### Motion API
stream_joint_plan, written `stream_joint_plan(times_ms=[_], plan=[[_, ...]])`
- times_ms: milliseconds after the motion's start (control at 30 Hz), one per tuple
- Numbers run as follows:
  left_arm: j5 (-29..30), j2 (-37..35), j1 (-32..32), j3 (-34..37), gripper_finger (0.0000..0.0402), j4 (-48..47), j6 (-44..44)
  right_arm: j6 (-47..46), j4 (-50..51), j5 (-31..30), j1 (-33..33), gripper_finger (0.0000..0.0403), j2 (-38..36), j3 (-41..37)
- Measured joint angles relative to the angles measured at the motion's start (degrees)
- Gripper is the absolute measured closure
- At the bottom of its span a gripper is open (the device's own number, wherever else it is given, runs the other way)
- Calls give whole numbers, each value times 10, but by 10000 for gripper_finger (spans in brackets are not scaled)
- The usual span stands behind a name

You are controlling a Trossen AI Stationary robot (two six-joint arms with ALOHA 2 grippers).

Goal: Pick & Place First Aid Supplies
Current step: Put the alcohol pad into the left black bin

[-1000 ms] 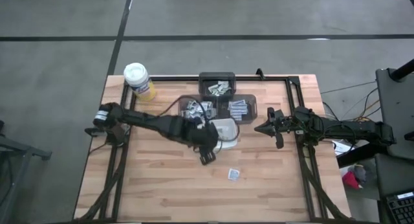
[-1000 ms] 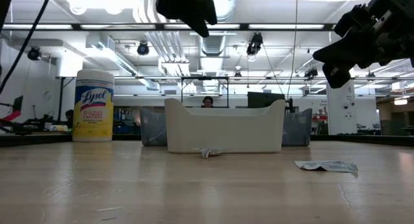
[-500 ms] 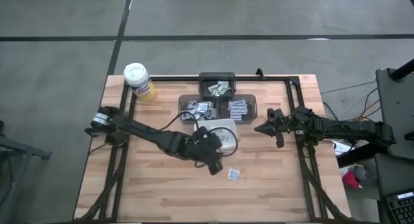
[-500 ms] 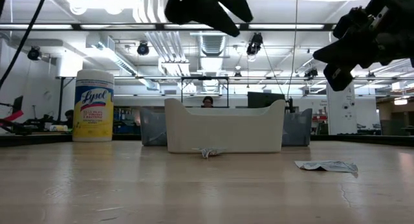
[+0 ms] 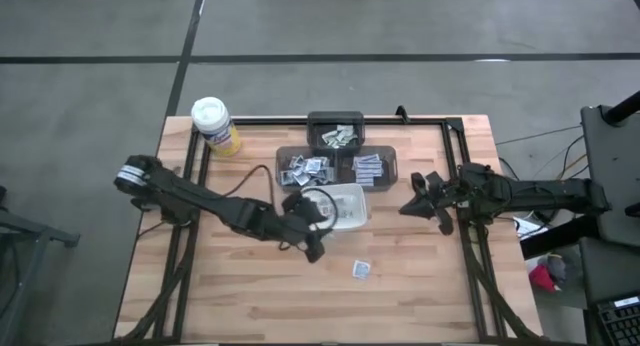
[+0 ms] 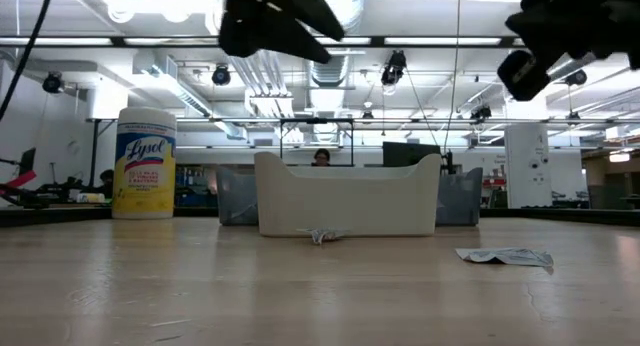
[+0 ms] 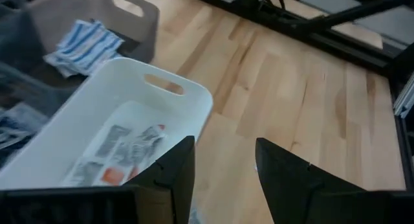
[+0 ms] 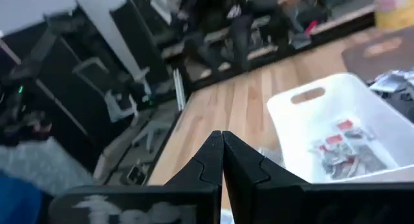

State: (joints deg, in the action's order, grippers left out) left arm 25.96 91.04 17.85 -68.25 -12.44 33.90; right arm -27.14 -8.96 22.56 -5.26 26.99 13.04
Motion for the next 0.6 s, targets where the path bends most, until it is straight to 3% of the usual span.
stream_joint_plan(times_ms=[300, 600], plan=[[12, -143, 1, 120, 246, 3, -8, 34, 314, -124, 101, 394, 84, 181], [12, -276, 7, 230, 246, 16, -20, 18, 373, -155, 177, 394, 251, 327]])
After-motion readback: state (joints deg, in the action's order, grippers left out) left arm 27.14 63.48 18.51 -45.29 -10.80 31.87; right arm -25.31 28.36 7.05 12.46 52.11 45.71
